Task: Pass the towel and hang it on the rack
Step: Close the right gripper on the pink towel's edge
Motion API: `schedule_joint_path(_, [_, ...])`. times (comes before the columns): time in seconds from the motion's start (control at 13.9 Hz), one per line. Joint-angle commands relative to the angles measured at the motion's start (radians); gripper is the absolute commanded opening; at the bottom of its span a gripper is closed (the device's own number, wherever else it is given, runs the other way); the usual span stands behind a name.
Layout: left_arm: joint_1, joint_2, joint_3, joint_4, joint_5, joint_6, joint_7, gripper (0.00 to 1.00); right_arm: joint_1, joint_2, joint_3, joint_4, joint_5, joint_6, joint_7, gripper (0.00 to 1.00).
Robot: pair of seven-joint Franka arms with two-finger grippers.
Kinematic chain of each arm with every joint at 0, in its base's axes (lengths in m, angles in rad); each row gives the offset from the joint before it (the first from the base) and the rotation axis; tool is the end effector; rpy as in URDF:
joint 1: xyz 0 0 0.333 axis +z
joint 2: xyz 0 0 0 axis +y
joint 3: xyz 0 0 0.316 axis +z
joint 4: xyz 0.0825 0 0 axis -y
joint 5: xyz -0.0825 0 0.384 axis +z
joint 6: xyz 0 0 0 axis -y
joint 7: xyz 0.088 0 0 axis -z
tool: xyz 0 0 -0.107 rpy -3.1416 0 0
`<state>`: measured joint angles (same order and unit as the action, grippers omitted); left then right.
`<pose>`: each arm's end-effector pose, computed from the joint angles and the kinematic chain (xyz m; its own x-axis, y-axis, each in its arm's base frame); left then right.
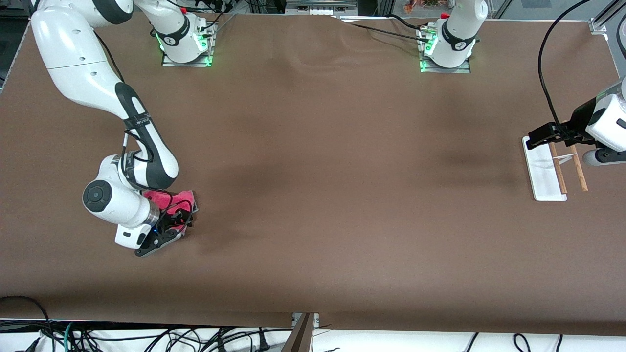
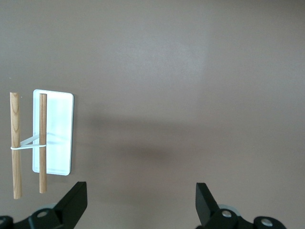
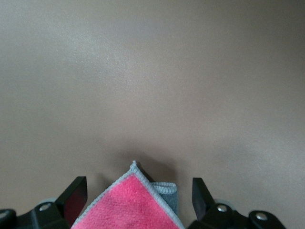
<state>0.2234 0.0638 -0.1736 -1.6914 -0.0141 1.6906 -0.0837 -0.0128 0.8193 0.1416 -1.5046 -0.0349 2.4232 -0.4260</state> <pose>0.5750 0.0298 0.5419 0.9888 0.1343 -0.0655 0.1358 -0.9905 0.0195 0.7189 0.0751 0.1926 0.8566 0.4997 0.1286 0.5068 -0.8617 -0.0269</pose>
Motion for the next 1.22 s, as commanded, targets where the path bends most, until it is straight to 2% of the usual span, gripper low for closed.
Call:
schedule_joint_path(0.0, [0.005,0.002,-0.009,0.018,0.023,0.001,-0.001,1.00,-0.004,0.000,0.003,-0.003,0.013,-0.012,-0.023,0.88])
schedule_joint_path(0.14, [0.005,0.002,-0.009,0.018,0.023,0.001,0.001,1.00,-0.004,0.000,0.003,-0.008,0.015,-0.022,-0.023,0.73])
schedule_joint_path(0.36, [0.005,0.002,-0.009,0.019,0.023,0.001,0.005,1.00,-0.004,-0.003,0.004,-0.008,0.015,-0.048,-0.014,0.42])
schedule_joint_path(0.58, [0.005,0.002,-0.007,0.019,0.023,0.001,0.005,1.00,-0.003,-0.011,0.004,0.001,0.015,-0.078,-0.014,0.29])
schedule_joint_path(0.72, [0.005,0.002,-0.009,0.019,0.023,0.000,0.004,1.00,-0.003,-0.026,0.004,0.006,0.015,-0.099,-0.014,0.17])
schedule_joint_path(0.86, [0.005,0.002,-0.009,0.019,0.023,0.000,0.004,1.00,-0.001,-0.038,0.009,0.012,0.017,-0.125,-0.014,0.13])
schedule_joint_path(1.15, [0.005,0.001,-0.010,0.019,0.023,-0.002,0.005,1.00,-0.003,-0.071,0.035,0.015,0.017,-0.139,-0.014,0.13])
